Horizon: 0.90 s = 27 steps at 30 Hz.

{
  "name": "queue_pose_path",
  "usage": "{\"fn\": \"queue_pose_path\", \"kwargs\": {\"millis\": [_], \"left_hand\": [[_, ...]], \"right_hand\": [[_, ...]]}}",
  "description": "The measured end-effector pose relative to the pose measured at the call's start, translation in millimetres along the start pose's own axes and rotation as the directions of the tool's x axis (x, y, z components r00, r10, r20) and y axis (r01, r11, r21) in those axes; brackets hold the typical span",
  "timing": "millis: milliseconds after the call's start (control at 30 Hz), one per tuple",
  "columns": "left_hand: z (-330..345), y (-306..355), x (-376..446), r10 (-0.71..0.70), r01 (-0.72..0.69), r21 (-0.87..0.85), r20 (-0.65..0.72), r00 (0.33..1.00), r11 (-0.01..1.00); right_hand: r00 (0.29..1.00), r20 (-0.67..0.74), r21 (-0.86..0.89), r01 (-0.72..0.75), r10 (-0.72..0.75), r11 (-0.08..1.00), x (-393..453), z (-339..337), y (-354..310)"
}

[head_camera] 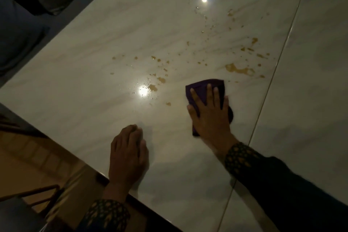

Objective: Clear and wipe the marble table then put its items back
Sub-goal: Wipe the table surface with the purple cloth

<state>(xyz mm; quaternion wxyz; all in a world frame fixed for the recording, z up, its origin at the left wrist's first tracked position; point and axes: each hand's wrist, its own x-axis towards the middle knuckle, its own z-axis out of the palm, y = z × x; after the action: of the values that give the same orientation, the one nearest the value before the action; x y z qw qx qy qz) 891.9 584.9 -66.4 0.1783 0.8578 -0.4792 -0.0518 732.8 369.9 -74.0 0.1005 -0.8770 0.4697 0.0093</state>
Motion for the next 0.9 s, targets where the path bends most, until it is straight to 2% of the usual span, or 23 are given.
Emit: {"fn": "queue_pose_path", "kwargs": {"millis": [100,200,333,467,567,667,767,900], "left_hand": [[1,-2,-1,-0.015,0.015,-0.011,0.021,1.0,1.0],[0,-3,-3,-0.013,0.011,0.047,0.041,0.999,0.999],[-11,21,25,-0.013,0.014,0.066,-0.006,1.0,0.998],[8,74,88,0.203,-0.203,0.091,0.005,0.979,0.975],[36,129,135,0.272,-0.275,0.046,0.061,0.96,0.96],[63,162,163,0.293,-0.299,0.021,0.145,0.945,0.954],[75,167,170,0.288,-0.287,-0.029,0.12,0.95,0.958],[77,173,171,0.271,-0.267,-0.055,0.092,0.958,0.962]], "right_hand": [[0.993,0.033,0.052,0.111,-0.112,0.993,-43,5,-15],[0.98,0.083,0.107,0.174,-0.183,0.979,-92,4,6],[0.999,0.04,0.037,-0.032,0.03,0.999,-90,-10,72],[0.964,0.028,0.006,-0.263,0.263,0.965,-14,-26,124],[0.948,0.049,0.022,-0.315,0.313,0.949,19,-36,138],[0.941,0.013,0.002,-0.337,0.337,0.942,-3,-34,140],[0.915,-0.02,-0.016,-0.403,0.403,0.915,-18,-39,159],[0.877,-0.035,0.012,-0.478,0.478,0.878,43,-51,227]]}}
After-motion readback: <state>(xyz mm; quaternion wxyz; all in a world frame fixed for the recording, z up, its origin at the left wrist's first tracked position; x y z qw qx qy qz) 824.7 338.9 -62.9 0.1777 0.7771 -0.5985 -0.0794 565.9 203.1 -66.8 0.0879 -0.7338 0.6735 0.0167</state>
